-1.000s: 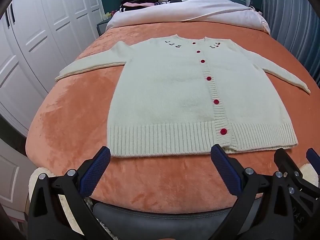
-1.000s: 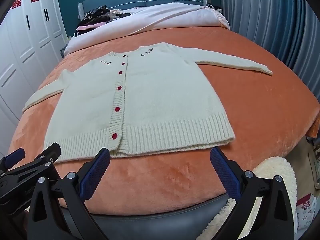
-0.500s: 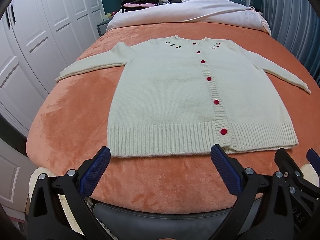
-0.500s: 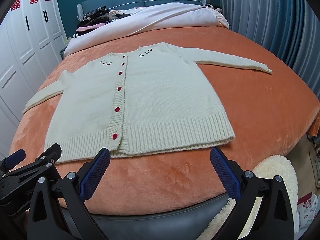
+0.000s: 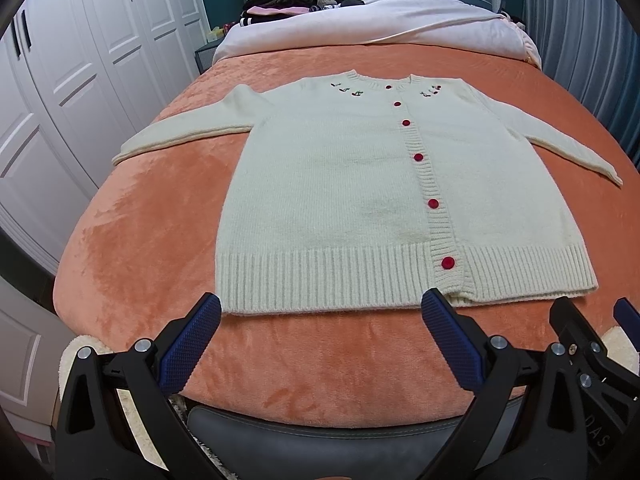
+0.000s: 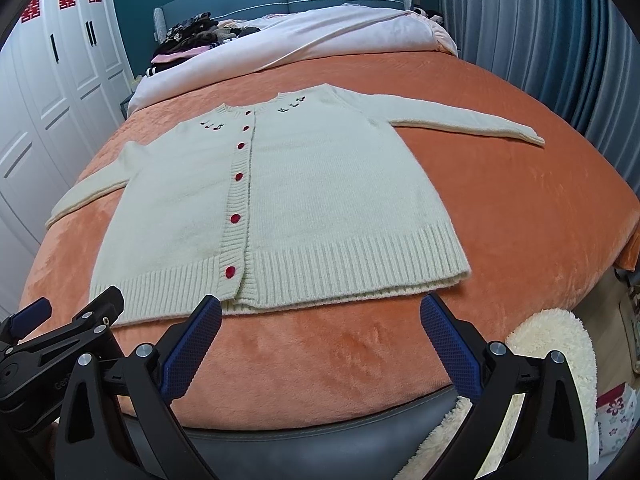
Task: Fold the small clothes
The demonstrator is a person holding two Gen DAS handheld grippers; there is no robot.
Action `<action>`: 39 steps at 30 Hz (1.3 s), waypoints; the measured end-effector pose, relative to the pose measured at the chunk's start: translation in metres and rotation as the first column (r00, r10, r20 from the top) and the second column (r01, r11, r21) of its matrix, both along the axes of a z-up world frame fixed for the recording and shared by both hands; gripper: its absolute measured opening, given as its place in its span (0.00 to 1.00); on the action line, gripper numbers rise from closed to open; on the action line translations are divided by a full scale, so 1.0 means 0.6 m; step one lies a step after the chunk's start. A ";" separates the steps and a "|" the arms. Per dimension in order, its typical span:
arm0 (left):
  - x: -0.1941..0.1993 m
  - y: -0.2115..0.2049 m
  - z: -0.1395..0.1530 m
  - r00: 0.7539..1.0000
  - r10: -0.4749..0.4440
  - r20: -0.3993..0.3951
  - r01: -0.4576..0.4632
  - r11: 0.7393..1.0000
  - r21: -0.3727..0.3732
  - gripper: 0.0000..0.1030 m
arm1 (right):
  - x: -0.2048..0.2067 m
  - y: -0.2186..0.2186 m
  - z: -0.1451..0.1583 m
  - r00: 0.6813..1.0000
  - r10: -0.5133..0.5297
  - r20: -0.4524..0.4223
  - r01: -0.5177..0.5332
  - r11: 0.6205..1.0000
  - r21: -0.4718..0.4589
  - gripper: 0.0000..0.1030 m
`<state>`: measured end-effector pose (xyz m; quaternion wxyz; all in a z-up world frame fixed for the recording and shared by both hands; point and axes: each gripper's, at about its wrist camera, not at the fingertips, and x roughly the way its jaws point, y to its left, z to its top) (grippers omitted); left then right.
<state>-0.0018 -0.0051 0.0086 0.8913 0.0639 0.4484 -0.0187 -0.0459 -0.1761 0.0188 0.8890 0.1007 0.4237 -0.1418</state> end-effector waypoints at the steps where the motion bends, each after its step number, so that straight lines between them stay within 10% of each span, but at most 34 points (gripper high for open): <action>1: 0.000 0.000 -0.001 1.000 0.000 0.000 0.000 1.000 0.000 0.95 | 0.000 0.000 0.000 1.000 0.000 0.000 0.000 1.000 -0.001 0.95; 39: 0.002 -0.003 -0.007 1.000 0.000 -0.002 0.000 1.000 0.009 0.95 | 0.000 -0.001 -0.004 1.000 -0.005 -0.007 0.005 1.000 0.002 0.95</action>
